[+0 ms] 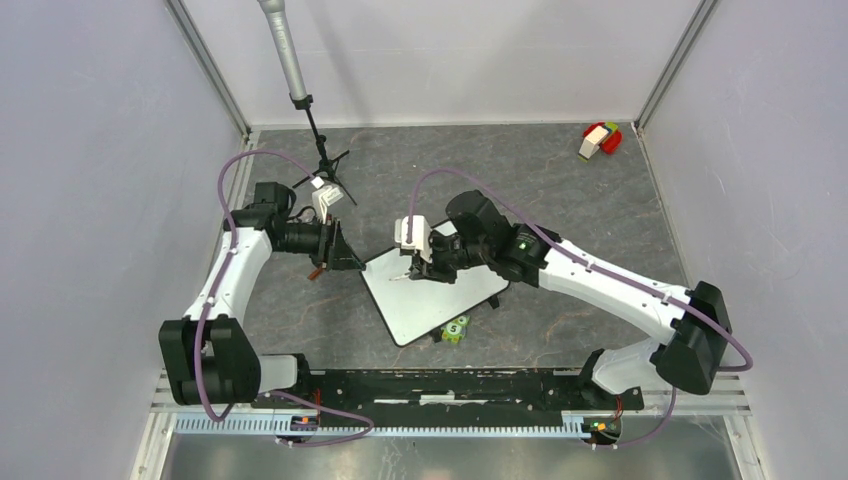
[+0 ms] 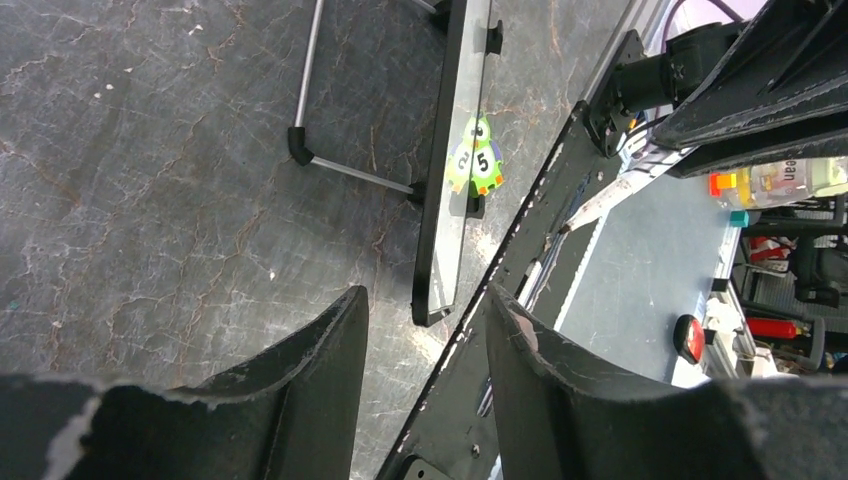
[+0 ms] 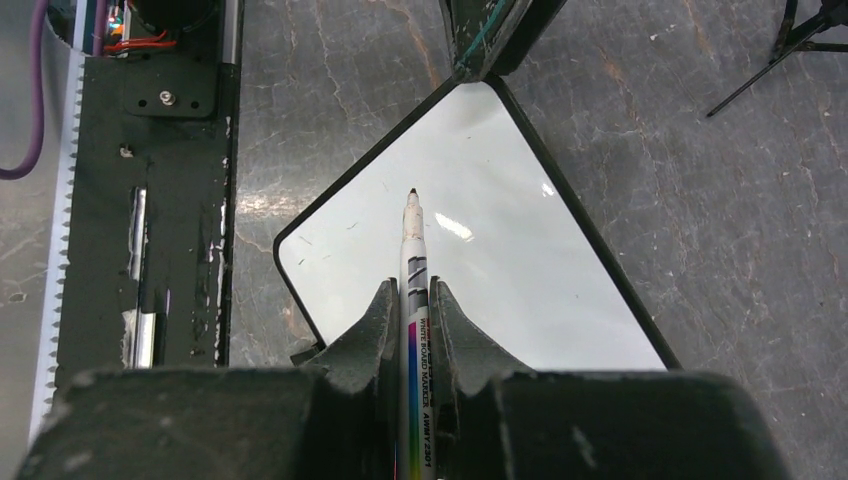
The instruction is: Write a sentence on the whiteboard
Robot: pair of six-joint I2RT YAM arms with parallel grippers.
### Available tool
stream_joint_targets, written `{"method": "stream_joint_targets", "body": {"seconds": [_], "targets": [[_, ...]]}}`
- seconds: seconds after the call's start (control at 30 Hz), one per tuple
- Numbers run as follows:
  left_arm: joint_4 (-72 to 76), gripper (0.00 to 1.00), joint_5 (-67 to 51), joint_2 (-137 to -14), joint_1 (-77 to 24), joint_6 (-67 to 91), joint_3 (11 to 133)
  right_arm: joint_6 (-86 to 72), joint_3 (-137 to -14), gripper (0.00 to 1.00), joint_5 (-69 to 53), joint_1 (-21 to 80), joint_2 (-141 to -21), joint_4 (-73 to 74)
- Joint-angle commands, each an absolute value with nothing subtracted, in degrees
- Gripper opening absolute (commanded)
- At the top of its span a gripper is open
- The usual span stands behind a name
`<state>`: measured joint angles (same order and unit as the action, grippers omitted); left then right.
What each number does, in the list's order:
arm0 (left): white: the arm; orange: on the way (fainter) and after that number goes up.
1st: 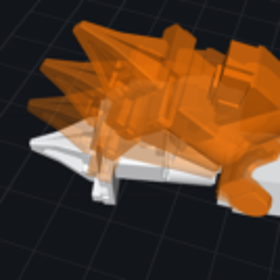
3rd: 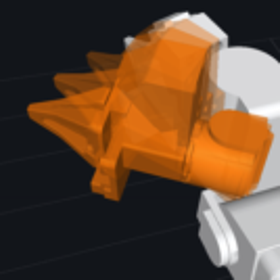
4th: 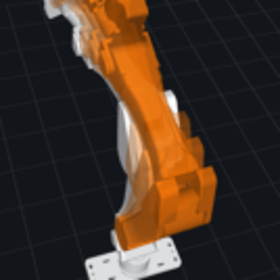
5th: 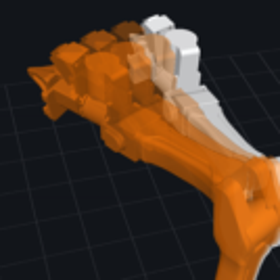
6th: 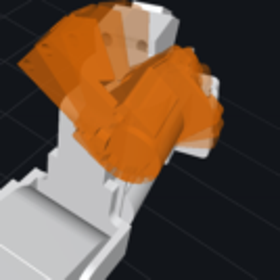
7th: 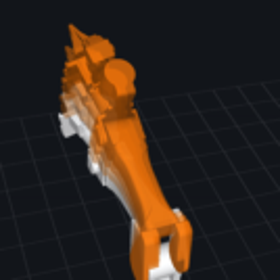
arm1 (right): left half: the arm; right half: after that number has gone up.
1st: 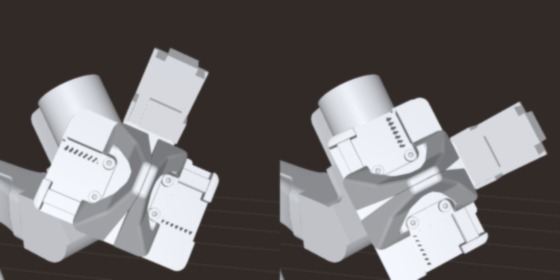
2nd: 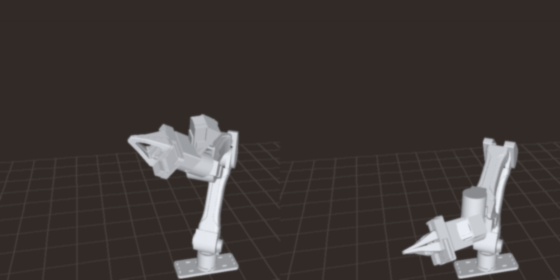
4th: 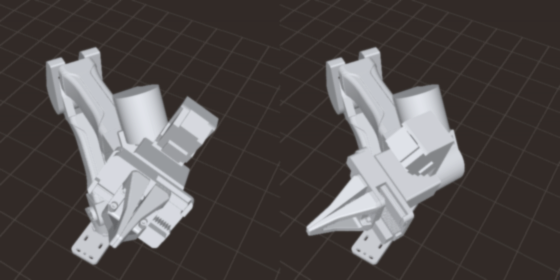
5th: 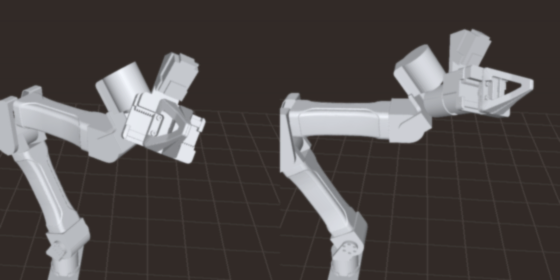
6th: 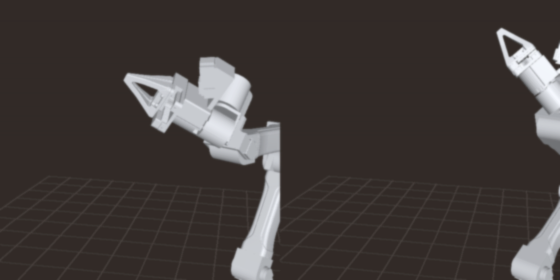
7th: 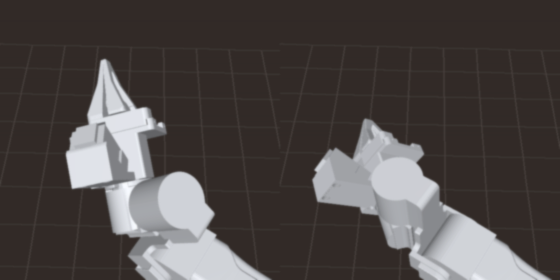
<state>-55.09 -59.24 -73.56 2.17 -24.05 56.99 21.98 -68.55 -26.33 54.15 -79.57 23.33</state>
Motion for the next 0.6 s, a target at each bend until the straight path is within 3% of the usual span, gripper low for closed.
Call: {"method": "stream_joint_targets", "body": {"seconds": [0.0,0.57], "targets": [[-53.65,0.52,-62.36,-74.74,2.12,-24.78,57.83,19.64,-72.06,0.00,-23.80,55.42,-81.40,18.70],[-53.63,0.31,-63.46,-76.30,0.91,-25.59,58.01,16.59,-76.02,0.00,-19.14,57.60,-86.87,16.07]]}}
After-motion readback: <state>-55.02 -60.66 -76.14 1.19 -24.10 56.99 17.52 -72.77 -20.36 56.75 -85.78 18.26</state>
